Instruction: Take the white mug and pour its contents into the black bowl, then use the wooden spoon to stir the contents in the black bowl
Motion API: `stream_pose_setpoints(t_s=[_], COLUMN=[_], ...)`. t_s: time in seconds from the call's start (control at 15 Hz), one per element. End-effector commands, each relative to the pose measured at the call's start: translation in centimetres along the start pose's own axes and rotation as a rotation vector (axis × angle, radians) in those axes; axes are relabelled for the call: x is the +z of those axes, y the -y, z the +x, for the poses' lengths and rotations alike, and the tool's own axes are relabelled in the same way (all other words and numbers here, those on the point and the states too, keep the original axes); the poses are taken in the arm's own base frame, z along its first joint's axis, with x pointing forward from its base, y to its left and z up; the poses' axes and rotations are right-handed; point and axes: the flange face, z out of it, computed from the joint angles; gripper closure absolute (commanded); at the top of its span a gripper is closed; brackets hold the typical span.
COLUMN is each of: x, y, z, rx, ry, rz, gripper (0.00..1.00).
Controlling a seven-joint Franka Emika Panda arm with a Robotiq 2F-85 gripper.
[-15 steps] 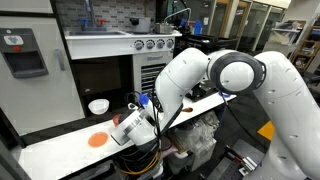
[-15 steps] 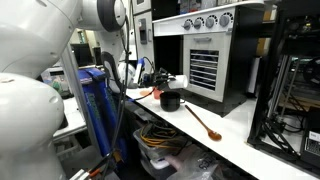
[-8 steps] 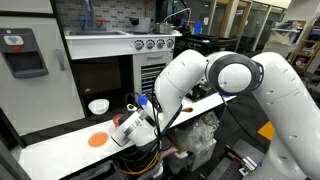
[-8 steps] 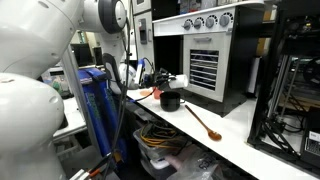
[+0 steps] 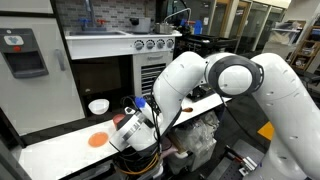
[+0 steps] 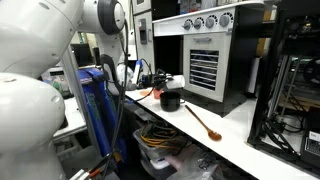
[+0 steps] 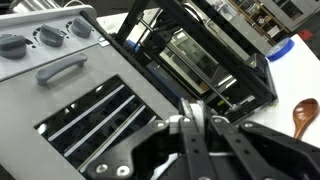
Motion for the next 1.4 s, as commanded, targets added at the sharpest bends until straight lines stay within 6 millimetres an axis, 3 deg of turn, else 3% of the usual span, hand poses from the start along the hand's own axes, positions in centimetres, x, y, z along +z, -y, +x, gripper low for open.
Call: stream_pose_setpoints(t_s=[0.0, 1.33], x=[-0.3, 1.7], y=[0.1, -0.9], z=[0.3, 1.1], rx=[-0.036, -0.094], ry=[0.004, 0.025], rz=[-0.038, -0.16], gripper=[0.98, 0.98])
